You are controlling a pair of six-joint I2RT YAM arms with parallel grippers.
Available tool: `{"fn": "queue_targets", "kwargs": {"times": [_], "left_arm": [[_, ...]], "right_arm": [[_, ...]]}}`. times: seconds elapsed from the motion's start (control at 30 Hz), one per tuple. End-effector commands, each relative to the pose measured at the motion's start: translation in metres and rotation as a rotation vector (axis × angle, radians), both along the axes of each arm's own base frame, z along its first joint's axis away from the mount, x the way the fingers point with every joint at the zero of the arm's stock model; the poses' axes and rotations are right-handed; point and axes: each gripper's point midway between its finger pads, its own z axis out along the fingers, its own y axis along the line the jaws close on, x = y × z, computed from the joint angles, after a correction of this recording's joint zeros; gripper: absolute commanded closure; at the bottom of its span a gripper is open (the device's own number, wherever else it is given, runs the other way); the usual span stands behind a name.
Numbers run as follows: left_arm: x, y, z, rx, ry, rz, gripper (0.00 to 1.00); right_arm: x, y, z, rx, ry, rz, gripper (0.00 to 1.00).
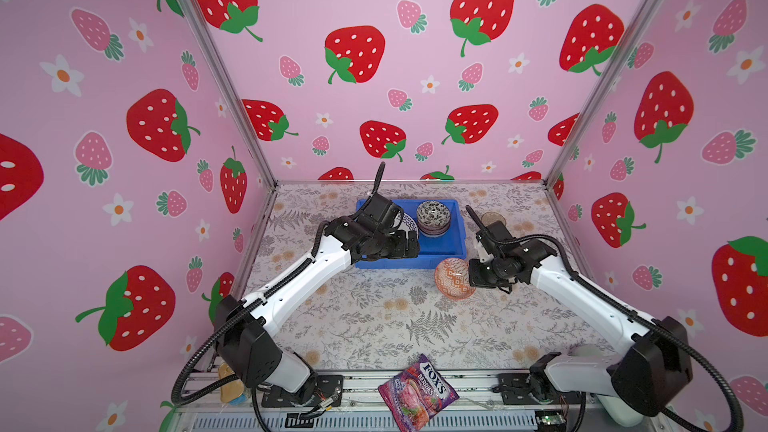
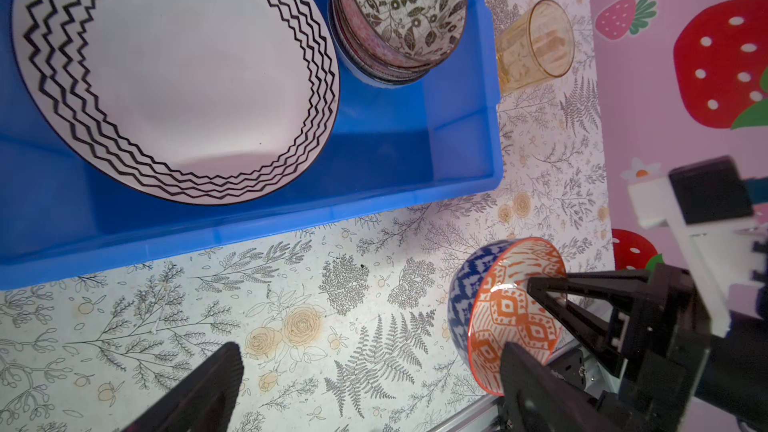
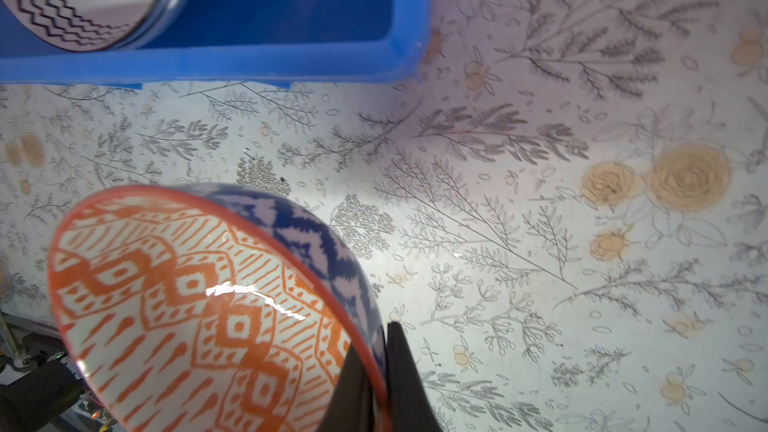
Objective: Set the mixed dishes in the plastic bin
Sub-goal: 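Lift the orange-and-blue bowl with right and carry it toward the left gripper, then grasp the orange bowl rim with left gripper beside the right gripper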
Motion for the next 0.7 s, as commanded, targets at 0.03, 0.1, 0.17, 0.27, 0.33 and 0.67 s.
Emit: {"fn": "queue_targets", "kwargs": {"times": [0.03, 0.1, 0.17, 0.27, 0.33, 0.67], "left_arm": [[-0.009, 0.003, -0.018, 0.018, 0.050, 0.025, 0.01], [-0.010, 0.004, -0.024, 0.025, 0.061, 0.029, 0.01], [-0.010, 0.006, -0.028, 0.035, 0.066, 0.040, 0.01], [-0.008, 0.006, -0.032, 0.037, 0.069, 0.047, 0.03], [-0.008, 0.004, -0.035, 0.038, 0.077, 0.043, 0.06], [-0.004, -0.003, -0.056, 0.063, 0.124, 0.026, 0.21]], "right_arm": [[0.018, 0.033, 0.022, 0.035, -0.060, 0.063, 0.94], [0.023, 0.046, 0.025, 0.039, -0.064, 0.092, 0.94], [0.027, 0.057, 0.026, 0.045, -0.067, 0.114, 0.94], [0.030, 0.072, 0.026, 0.061, -0.060, 0.148, 0.94], [0.033, 0.078, 0.026, 0.066, -0.061, 0.159, 0.94], [0.042, 0.097, 0.026, 0.091, -0.056, 0.203, 0.94]]}}
